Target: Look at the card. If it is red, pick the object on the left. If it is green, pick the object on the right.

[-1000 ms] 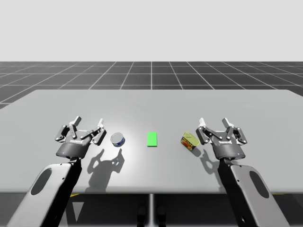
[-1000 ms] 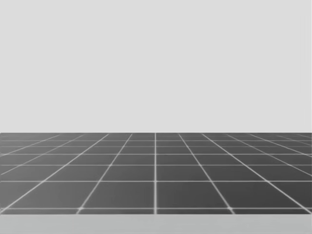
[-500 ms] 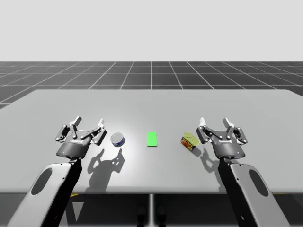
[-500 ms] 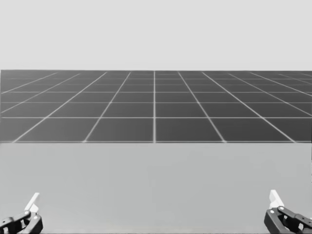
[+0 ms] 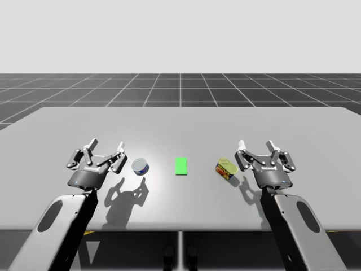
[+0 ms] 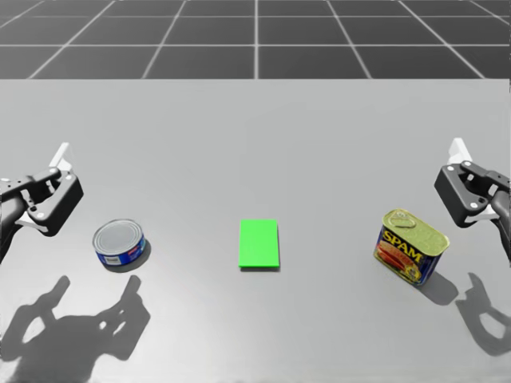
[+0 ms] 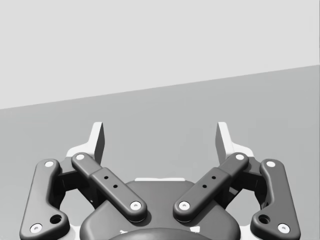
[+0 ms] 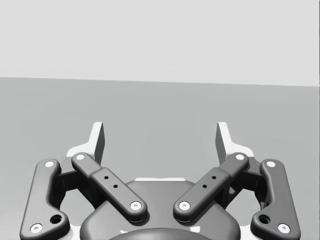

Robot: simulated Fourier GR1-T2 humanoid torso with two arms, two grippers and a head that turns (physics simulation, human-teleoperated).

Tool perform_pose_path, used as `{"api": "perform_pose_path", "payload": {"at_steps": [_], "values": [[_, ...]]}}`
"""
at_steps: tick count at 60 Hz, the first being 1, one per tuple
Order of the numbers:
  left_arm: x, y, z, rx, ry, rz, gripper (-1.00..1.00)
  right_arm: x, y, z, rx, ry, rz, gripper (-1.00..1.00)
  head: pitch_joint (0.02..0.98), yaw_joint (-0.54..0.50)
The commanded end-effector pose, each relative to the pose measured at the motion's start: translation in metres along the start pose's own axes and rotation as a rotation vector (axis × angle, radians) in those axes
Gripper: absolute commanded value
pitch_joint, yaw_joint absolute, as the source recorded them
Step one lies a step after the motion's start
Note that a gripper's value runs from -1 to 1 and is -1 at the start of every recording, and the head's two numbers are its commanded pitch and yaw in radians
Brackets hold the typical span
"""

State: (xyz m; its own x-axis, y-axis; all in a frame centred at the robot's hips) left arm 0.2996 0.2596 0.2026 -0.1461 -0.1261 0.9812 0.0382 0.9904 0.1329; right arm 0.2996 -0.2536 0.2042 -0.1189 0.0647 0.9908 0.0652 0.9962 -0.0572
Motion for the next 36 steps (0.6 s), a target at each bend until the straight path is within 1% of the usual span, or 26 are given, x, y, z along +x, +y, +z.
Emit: {"api": "perform_pose_path", "payload": {"at_steps": [1,6,17,28,36], "values": [[-0.0002,-0.0003,-0.0002,-0.002,0.001,-0.001,-1.0,-0.0001,-0.0009,-0.0009,-0.003,-0.002,0.004,-1.0,0.79,0.0],[-0.0002,-0.0005,-0.0004,-0.003,0.001,-0.002,-1.0,0.0,-0.001,-0.0011,-0.004,-0.002,0.005,-1.0,0.82,0.0],[0.0005,-0.0006,-0.0006,-0.002,0.0,0.0,-1.0,-0.0001,-0.001,-0.0015,-0.004,-0.001,0.007,-1.0,0.847,0.0],[0.0009,-0.0005,-0.0003,0.0,-0.001,0.001,-1.0,-0.0001,-0.0003,-0.0014,-0.003,-0.001,0.007,-1.0,0.848,-0.03],[0.0011,-0.0006,0.0001,-0.001,-0.001,0.002,-1.0,-0.0002,-0.0002,-0.0009,-0.003,0.0,0.008,-1.0,0.848,-0.07]]}}
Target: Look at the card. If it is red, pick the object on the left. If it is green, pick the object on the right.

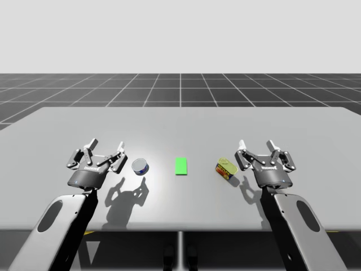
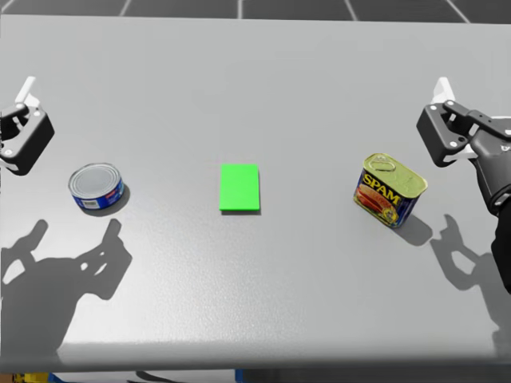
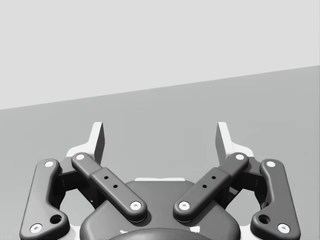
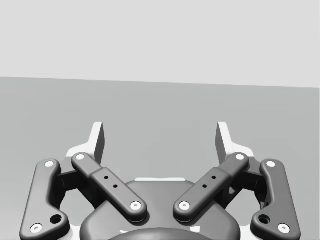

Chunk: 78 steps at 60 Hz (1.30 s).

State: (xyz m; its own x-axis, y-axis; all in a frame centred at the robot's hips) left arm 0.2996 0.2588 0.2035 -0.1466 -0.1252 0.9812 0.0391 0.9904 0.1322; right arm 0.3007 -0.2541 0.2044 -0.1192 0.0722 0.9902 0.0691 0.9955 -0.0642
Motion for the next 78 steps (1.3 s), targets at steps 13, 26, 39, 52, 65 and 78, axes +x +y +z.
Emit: {"api": "perform_pose_path", "payload": {"at_steps": [13,26,39,52,65,78], "values": [[0.0,-0.001,0.001,-0.005,-0.001,0.001,-1.0,-0.001,0.0,0.0,0.002,0.001,0.001,-1.0,0.854,-0.18],[-0.001,-0.004,0.0,-0.007,0.0,0.002,-1.0,-0.001,0.001,0.001,0.003,0.001,0.001,-1.0,0.85,-0.28],[-0.001,-0.004,0.0,-0.009,0.001,0.003,-1.0,-0.002,0.004,0.001,0.021,0.018,0.006,-1.0,0.837,-0.33],[-0.002,-0.004,0.0,-0.004,0.007,0.007,-1.0,0.007,0.011,0.018,0.116,0.059,-0.023,-1.0,0.82,-0.32],[-0.003,-0.003,0.0,-0.003,0.013,0.006,-1.0,0.014,0.001,0.044,0.218,0.09,-0.045,-1.0,0.815,-0.32],[-0.005,-0.005,-0.001,-0.008,0.018,0.0,-1.0,-0.007,-0.008,0.073,0.423,0.133,-0.023,-1.0,0.818,-0.31]]}}
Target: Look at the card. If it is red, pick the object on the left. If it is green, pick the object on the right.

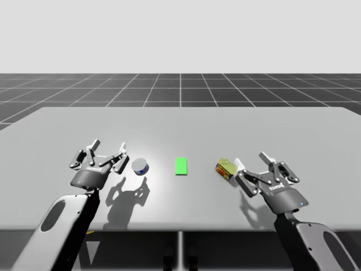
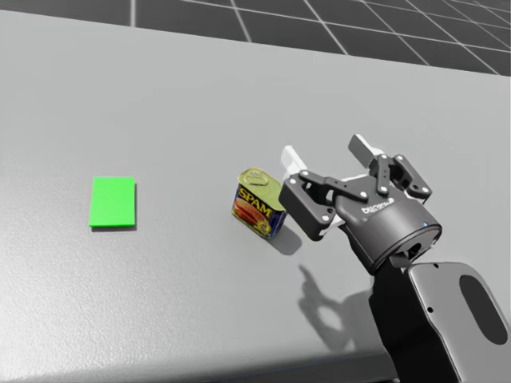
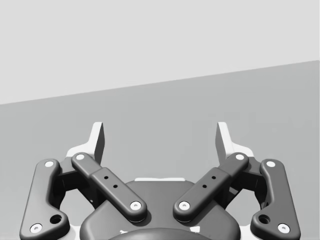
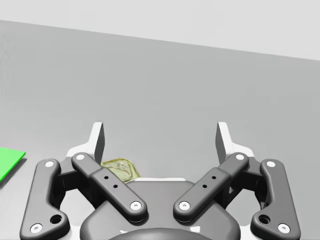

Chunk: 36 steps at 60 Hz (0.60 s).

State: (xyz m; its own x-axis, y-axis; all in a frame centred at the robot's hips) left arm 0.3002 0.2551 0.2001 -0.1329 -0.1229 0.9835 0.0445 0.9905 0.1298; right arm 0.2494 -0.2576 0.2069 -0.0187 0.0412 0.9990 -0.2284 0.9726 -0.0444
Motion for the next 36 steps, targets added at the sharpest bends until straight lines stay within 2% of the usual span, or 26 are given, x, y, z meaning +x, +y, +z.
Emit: {"api": "perform_pose_path", "payload": {"at_steps": [1,2,4,6,10,15,16,22,32,36], "values": [[-0.002,-0.001,-0.001,-0.003,0.005,-0.004,-1.0,-0.019,0.005,0.021,0.13,0.042,0.018,-1.0,0.818,-0.32],[-0.002,-0.001,-0.001,-0.003,0.006,-0.004,-1.0,-0.022,0.005,0.022,0.135,0.041,0.017,-1.0,0.818,-0.32],[-0.003,-0.001,-0.001,-0.003,0.007,-0.005,-1.0,-0.027,0.006,0.022,0.127,0.003,-0.008,-1.0,0.819,-0.32],[-0.003,-0.001,-0.002,-0.003,0.008,-0.005,-1.0,-0.035,0.005,0.024,0.151,0.013,0.014,-1.0,0.819,-0.32],[-0.004,-0.001,-0.002,-0.003,0.01,-0.005,-1.0,-0.042,0.005,0.025,0.173,0.03,0.007,-1.0,0.819,-0.32],[-0.005,-0.002,-0.002,-0.003,0.013,-0.007,-1.0,-0.056,0.005,0.025,0.218,0.048,0.03,-1.0,0.818,-0.32],[-0.005,-0.002,-0.002,-0.003,0.013,-0.007,-1.0,-0.061,0.004,0.024,0.231,0.049,0.042,-1.0,0.818,-0.32],[-0.005,-0.002,-0.002,-0.002,0.013,-0.006,-1.0,-0.071,0.001,0.016,0.223,0.074,0.054,-1.0,0.818,-0.32],[-0.005,0.0,-0.002,0.0,0.012,-0.004,-1.0,-0.085,-0.005,0.0,0.196,0.11,0.044,-1.0,0.816,-0.31],[-0.005,0.0,-0.002,0.0,0.011,-0.003,-1.0,-0.091,-0.005,-0.005,0.202,0.124,0.051,-1.0,0.816,-0.31]]}}
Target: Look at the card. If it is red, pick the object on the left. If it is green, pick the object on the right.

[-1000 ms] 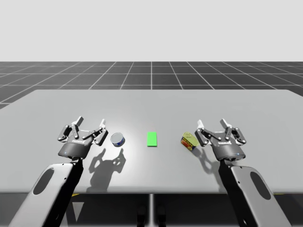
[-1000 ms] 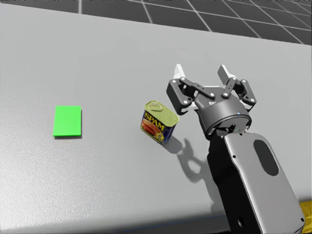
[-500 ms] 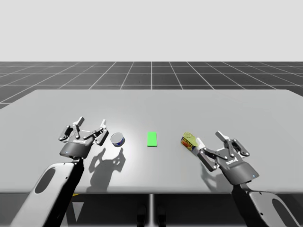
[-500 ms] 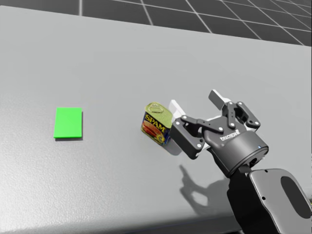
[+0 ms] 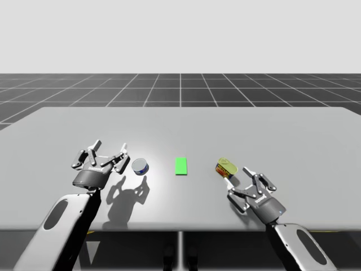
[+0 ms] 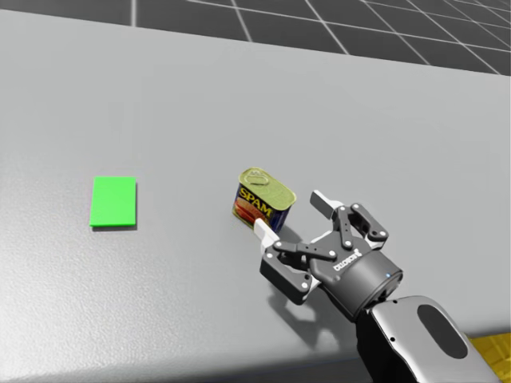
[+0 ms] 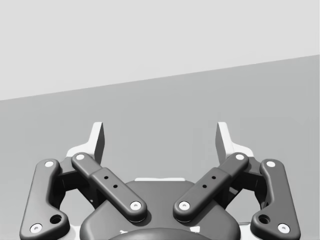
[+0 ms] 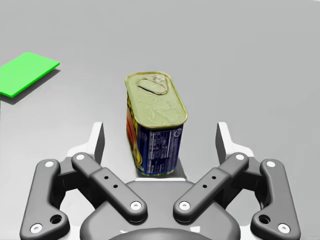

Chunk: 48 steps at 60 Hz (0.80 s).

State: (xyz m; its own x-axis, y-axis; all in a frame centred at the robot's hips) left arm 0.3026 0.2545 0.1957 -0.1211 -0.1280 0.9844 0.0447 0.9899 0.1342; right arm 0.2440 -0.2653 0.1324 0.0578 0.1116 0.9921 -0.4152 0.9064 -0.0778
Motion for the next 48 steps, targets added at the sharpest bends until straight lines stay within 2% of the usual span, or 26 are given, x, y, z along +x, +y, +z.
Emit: {"api": "perform_pose_path", "payload": {"at_steps": [1,4,11,23,32,35,38,40,41,42,43,48], "values": [[0.0,0.001,0.0,0.001,-0.001,0.002,-1.0,-0.016,-0.004,-0.015,0.006,0.031,0.007,-1.0,0.816,-0.31],[0.0,0.001,0.0,0.002,-0.002,0.002,-1.0,-0.018,-0.005,-0.019,0.009,0.036,0.016,-1.0,0.816,-0.31],[0.001,0.001,0.0,0.002,-0.003,0.004,-1.0,-0.022,-0.008,-0.028,0.008,0.056,0.01,-1.0,0.815,-0.31],[0.001,0.002,-0.001,0.002,-0.005,0.005,-1.0,-0.023,-0.006,-0.042,0.019,0.061,0.023,-1.0,0.812,-0.31],[0.001,0.002,-0.001,0.001,-0.004,0.005,-1.0,-0.023,-0.001,-0.052,0.023,0.073,0.053,-1.0,0.809,-0.3],[0.001,0.002,-0.001,0.001,-0.004,0.005,-1.0,-0.024,0.0,-0.053,0.025,0.084,0.052,-1.0,0.808,-0.3],[0.001,0.002,-0.001,0.001,-0.003,0.004,-1.0,-0.026,0.0,-0.053,0.007,0.086,0.086,-1.0,0.807,-0.3],[0.001,0.002,-0.001,0.001,-0.003,0.004,-1.0,-0.027,0.0,-0.052,-0.027,0.074,0.092,-0.65,0.806,-0.31],[0.001,0.002,-0.001,0.001,-0.003,0.004,-1.0,-0.027,0.0,-0.052,-0.027,0.074,0.092,-0.65,0.806,-0.31],[0.001,0.002,-0.001,0.0,-0.002,0.004,-1.0,-0.028,0.0,-0.051,-0.005,0.094,0.077,0.58,0.805,-0.31],[0.001,0.002,-0.001,0.0,-0.002,0.004,-1.0,-0.029,0.0,-0.051,0.0,0.108,0.072,1.0,0.805,-0.3],[0.0,0.002,-0.001,-0.001,0.001,0.002,-1.0,-0.033,-0.003,-0.05,-0.003,0.137,0.059,1.0,0.804,-0.31]]}}
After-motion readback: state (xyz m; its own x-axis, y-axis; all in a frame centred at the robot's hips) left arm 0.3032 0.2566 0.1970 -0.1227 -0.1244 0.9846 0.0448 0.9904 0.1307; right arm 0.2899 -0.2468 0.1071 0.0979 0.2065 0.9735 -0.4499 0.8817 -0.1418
